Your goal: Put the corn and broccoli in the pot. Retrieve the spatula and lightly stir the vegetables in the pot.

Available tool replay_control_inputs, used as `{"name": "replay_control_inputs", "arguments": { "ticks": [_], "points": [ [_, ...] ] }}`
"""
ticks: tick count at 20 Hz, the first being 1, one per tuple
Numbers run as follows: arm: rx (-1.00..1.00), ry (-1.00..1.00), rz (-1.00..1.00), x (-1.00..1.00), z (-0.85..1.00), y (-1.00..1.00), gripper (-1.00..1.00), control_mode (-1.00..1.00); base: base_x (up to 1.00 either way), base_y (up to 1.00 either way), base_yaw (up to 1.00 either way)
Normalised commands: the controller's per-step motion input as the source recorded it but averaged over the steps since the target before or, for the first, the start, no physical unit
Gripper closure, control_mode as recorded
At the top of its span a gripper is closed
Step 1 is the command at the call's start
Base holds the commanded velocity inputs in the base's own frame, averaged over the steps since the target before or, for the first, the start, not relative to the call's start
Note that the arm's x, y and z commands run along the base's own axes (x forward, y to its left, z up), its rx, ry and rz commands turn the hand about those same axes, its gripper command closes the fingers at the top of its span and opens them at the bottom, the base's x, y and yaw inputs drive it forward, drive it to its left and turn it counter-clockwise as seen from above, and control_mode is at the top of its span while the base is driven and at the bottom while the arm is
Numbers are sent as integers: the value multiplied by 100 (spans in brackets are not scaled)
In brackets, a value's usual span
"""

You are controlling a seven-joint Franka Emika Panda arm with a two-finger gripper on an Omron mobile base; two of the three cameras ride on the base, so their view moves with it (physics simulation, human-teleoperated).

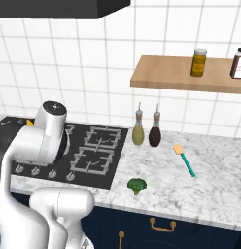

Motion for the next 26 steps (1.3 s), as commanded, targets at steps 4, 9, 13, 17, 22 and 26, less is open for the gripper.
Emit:
{"name": "replay_control_inputs", "arguments": {
  "ticks": [4, 9, 13, 17, 22, 26],
  "points": [
    [0, 0, -19, -80, 27, -100, -100, -100, 0, 0, 0],
    [-12, 2, -6, -33, 41, -100, -100, -100, 0, 0, 0],
    [8, 23, -41, -22, 33, -100, -100, -100, 0, 0, 0],
    [20, 21, -46, -18, 4, -100, -100, -100, 0, 0, 0],
    [35, 13, -35, -26, -11, -82, -100, -100, 0, 0, 0],
    [30, -1, -37, 10, -40, -36, -100, -100, 0, 0, 0]
  ]
}}
